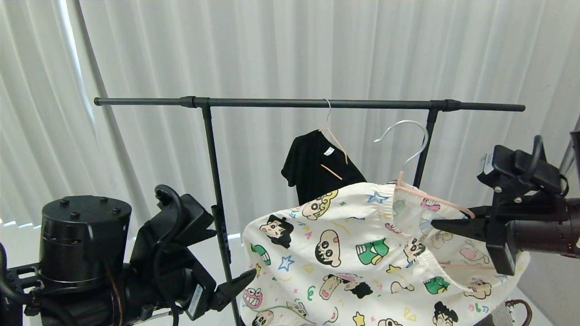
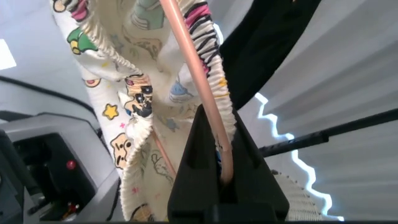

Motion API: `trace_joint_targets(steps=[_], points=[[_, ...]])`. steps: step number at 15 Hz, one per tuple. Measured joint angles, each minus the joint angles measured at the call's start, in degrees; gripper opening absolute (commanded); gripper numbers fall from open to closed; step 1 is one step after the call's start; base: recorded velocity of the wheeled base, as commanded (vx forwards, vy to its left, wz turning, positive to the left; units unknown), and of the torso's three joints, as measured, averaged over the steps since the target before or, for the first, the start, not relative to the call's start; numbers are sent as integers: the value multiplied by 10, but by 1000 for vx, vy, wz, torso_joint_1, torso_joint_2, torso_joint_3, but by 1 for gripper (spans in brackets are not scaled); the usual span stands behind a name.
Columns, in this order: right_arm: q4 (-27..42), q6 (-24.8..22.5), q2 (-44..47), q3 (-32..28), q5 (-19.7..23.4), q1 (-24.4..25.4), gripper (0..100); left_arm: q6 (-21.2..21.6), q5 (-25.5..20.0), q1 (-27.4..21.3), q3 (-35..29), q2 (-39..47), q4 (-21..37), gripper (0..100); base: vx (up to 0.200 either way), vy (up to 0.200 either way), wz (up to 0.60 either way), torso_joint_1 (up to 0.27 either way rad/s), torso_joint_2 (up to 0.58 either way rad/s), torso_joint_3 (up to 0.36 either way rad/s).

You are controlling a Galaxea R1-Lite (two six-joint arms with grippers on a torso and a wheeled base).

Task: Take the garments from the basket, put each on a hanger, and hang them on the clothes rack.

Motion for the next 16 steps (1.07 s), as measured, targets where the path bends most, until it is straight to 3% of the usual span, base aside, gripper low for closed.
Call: trace_joint_targets(steps=[3,4,9,16], points=[[0,0,-22,0,12,-1,0,-10,-28,6,3,17,0,100,0,0,0,0,0,0],[0,0,-27,-1,13,-1,0,-11,-34,6,3,21,0,0,0,0,0,0,0,0],[-1,10,-43,-2,12,1,0,-10,-31,29,3,42,0,0,0,0,0,0,0,0],[-4,28,-47,-2,11,-17,0,-10,-28,116,6,57,0,0,0,0,0,0,0,0]])
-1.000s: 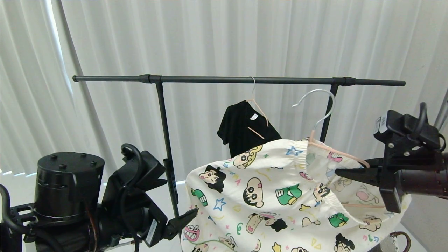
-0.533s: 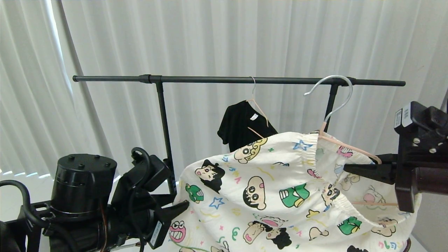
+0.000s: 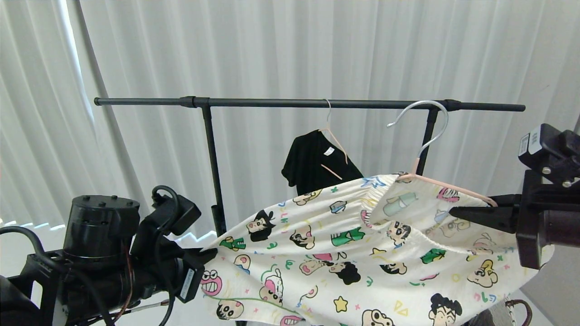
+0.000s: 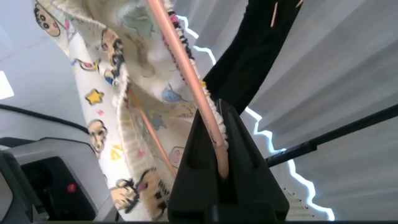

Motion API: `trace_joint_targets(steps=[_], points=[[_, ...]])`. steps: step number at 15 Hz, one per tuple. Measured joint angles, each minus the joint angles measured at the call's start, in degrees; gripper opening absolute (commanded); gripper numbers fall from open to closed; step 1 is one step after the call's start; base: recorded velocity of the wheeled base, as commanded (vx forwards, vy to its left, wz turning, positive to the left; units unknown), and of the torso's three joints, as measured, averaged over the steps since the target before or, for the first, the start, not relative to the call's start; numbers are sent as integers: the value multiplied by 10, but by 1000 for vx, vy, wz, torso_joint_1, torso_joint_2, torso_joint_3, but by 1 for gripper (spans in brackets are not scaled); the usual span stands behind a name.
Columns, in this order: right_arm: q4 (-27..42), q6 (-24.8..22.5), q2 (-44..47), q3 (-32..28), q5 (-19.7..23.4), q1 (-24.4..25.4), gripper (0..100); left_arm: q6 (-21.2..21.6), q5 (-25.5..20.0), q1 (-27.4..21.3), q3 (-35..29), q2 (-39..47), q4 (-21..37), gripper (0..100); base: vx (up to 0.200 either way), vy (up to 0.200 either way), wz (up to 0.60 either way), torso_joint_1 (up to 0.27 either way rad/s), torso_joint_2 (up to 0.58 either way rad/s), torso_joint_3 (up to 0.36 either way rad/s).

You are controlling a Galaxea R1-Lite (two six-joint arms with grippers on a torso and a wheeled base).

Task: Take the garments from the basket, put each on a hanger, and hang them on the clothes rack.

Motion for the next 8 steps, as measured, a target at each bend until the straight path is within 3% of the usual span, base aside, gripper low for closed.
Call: trace_joint_targets(steps=[5,8], points=[[0,1,1,1,-1,-5,0,-5,0,9,-2,-7,-1,0,0,0,0,0,0,0],[0,0,2,6,-4,-21,0,-47,0,10,-7,-21,-32,0,0,0,0,0,0,0]])
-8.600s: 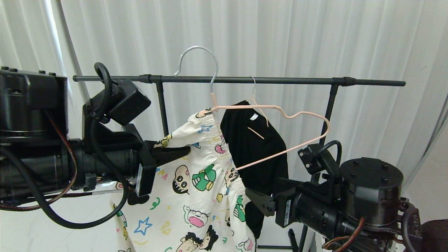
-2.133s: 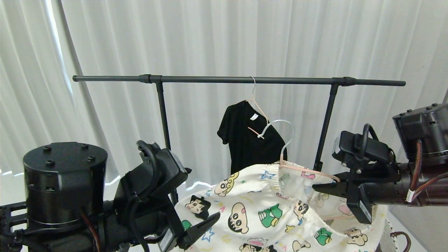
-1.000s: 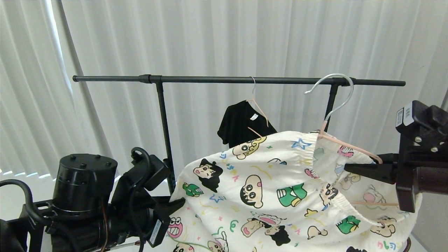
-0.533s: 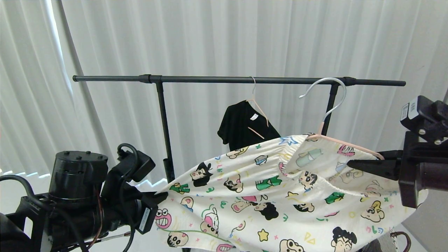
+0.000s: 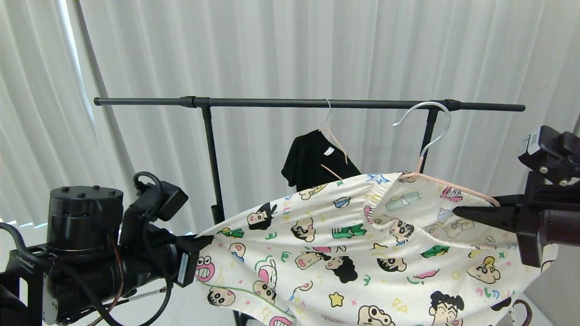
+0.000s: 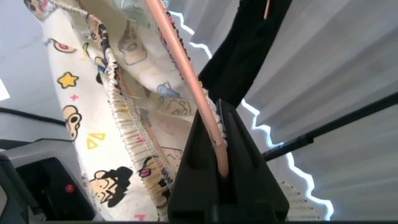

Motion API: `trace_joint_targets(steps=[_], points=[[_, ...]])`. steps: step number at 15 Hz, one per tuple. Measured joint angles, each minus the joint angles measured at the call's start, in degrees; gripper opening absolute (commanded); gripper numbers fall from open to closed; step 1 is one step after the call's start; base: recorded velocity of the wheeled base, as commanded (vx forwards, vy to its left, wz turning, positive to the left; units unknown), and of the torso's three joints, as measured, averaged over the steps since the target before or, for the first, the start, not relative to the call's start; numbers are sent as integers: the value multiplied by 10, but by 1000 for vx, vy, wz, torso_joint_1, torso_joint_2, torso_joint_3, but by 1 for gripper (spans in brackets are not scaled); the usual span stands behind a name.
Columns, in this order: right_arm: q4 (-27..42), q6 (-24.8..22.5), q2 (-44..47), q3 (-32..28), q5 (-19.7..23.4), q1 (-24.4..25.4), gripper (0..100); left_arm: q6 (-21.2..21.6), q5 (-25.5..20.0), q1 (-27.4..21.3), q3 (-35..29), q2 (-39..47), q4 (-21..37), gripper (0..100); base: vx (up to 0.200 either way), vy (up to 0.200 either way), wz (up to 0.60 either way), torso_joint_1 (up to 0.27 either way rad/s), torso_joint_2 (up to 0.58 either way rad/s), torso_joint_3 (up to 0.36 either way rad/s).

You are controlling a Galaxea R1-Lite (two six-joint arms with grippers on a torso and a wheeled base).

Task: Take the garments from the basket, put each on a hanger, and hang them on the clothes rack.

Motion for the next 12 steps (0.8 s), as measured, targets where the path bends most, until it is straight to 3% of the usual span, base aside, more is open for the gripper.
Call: trace_joint_targets(steps=[6,9,12], points=[[1,-2,9,21,-2,-24,0,-10,-5,-28,2,-68,-8,0,0,0,0,0,0,0],[-1,4,6,23,0,-25,0,-13,3,-17,2,-56,-8,0,0,0,0,0,0,0],[-27,37,4,23,-1,-25,0,-10,12,-25,-2,-39,-8,0,0,0,0,0,0,0]])
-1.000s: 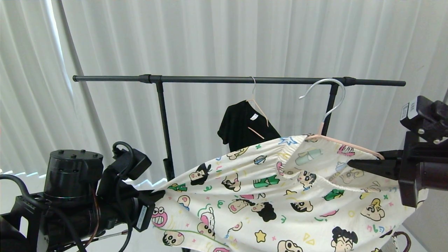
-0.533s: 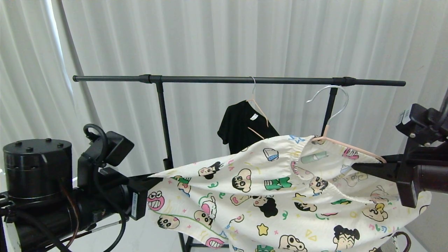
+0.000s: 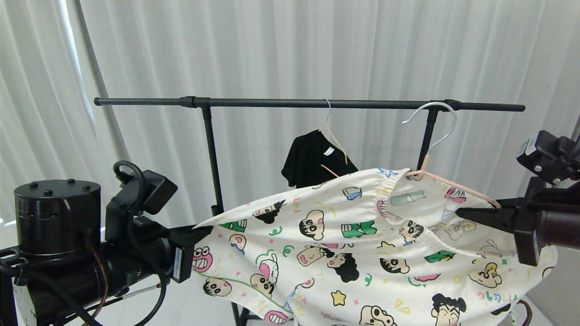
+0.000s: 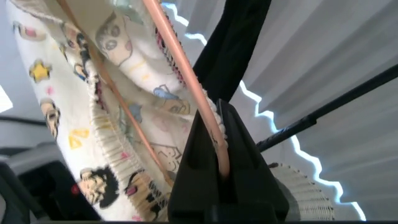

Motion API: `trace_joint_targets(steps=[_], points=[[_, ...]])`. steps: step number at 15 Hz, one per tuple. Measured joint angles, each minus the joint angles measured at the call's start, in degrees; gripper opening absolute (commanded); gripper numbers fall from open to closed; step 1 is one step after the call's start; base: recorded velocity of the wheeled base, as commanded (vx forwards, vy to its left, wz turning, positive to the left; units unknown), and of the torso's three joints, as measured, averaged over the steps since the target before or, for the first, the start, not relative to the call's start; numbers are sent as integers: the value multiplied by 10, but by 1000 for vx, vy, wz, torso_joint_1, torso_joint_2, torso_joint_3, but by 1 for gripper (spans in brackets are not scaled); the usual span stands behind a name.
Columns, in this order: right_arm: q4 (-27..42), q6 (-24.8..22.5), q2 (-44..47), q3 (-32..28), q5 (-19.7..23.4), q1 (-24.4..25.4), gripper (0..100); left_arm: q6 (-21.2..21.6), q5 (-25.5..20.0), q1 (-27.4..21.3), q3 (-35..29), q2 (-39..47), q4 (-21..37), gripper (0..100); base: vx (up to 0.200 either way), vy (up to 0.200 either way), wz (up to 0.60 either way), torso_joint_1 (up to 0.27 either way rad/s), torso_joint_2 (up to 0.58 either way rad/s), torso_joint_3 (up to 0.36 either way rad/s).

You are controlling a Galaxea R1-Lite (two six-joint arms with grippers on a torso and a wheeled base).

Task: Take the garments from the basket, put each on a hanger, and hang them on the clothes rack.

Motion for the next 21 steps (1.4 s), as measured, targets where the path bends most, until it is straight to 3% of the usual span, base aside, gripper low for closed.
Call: trace_joint_targets(steps=[1,4,7,11,14,21], points=[[-12,13,0,0,-2,0,0,0,0,-5,0,2,0,100,0,0,0,0,0,0],[-14,18,0,0,-5,-3,0,-2,0,-9,0,5,0,100,0,0,0,0,0,0],[0,17,-2,1,-37,-19,0,-2,0,-10,0,2,-1,100,0,0,0,0,0,0],[69,17,-12,3,-66,-76,0,-5,0,-9,15,-30,-2,100,0,0,0,0,0,0],[75,17,-17,4,-119,-100,0,-8,0,-7,10,-47,-1,100,0,0,0,0,0,0],[70,41,-27,5,-123,-113,0,-11,0,-36,-4,-49,-2,100,0,0,0,0,0,0]])
